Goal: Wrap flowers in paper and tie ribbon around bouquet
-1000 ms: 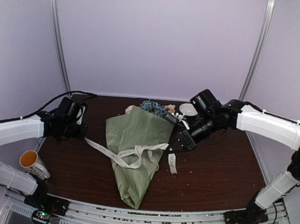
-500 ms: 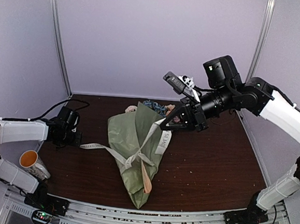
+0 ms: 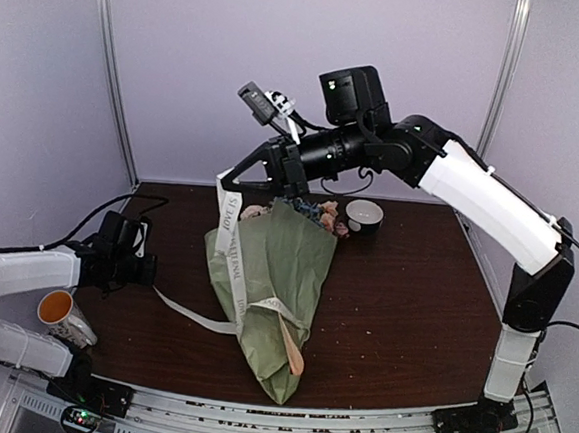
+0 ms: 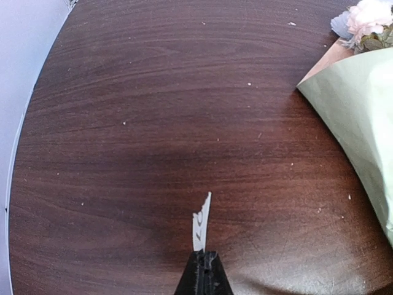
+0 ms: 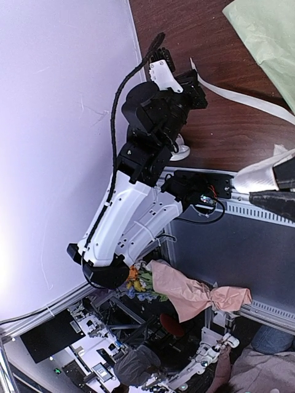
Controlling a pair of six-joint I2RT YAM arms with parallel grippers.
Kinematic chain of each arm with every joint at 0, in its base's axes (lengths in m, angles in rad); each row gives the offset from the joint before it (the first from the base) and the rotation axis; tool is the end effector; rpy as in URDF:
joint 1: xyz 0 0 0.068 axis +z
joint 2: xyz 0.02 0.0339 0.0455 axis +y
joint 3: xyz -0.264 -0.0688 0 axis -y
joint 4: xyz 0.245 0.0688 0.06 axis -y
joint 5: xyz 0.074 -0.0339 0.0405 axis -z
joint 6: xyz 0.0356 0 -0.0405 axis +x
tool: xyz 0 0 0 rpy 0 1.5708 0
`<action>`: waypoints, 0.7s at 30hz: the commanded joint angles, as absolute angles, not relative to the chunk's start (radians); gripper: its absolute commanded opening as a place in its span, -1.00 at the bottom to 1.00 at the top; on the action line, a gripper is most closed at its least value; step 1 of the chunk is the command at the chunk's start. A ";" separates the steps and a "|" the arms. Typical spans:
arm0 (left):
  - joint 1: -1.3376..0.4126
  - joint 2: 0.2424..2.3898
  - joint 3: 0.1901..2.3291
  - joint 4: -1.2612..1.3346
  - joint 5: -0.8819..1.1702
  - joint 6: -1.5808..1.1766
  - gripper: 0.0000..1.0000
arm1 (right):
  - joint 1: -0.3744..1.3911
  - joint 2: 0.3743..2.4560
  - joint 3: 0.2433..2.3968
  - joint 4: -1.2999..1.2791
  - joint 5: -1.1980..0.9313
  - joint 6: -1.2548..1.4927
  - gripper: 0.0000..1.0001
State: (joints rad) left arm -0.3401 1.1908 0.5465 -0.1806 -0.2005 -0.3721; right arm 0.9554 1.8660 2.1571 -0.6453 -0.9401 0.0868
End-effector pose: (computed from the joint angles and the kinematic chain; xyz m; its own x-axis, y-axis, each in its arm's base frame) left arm 0.2172 -0.0693 0.1795 -0.7176 -0.1240 -0.6854 -0.0659 0.9917 -0.1105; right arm 0.2094 0.3460 0.4609 -0.2791 -0.3063 -0.9101 -0.8980 -0.2525 0.3604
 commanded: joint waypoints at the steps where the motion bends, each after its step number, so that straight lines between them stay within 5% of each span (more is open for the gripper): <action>1: -0.345 1.119 0.507 -0.107 -0.172 -0.366 -1.00 | 0.962 1.951 2.218 -0.542 -0.939 0.172 -1.00; 5: -0.357 1.024 0.481 -0.074 -0.159 -0.358 -0.96 | 0.955 1.986 2.217 -0.518 -0.913 0.198 -1.00; 8: -0.416 0.937 0.471 -0.036 -0.155 -0.311 -0.17 | 0.942 1.988 2.210 -0.509 -0.878 0.223 -1.00; 10: -0.510 0.863 0.460 0.012 -0.211 -0.261 0.10 | 0.931 1.986 2.196 -0.491 -0.859 0.250 -1.00; 13: -0.642 0.774 0.451 0.117 -0.217 -0.169 0.22 | 0.919 1.988 2.171 -0.448 -0.851 0.292 -1.00; 17: -0.676 0.761 0.474 0.209 0.046 -0.131 0.32 | 0.912 1.998 2.174 -0.437 -0.854 0.311 -1.00; 21: -0.693 0.853 0.553 0.011 -0.107 -0.168 0.18 | 0.898 1.968 2.144 -0.448 -0.835 0.308 -1.00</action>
State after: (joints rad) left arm -0.6823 0.7792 0.4839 0.0959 -0.0559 -0.1734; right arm 0.9123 2.0048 2.1799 -0.4767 -0.8646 0.2893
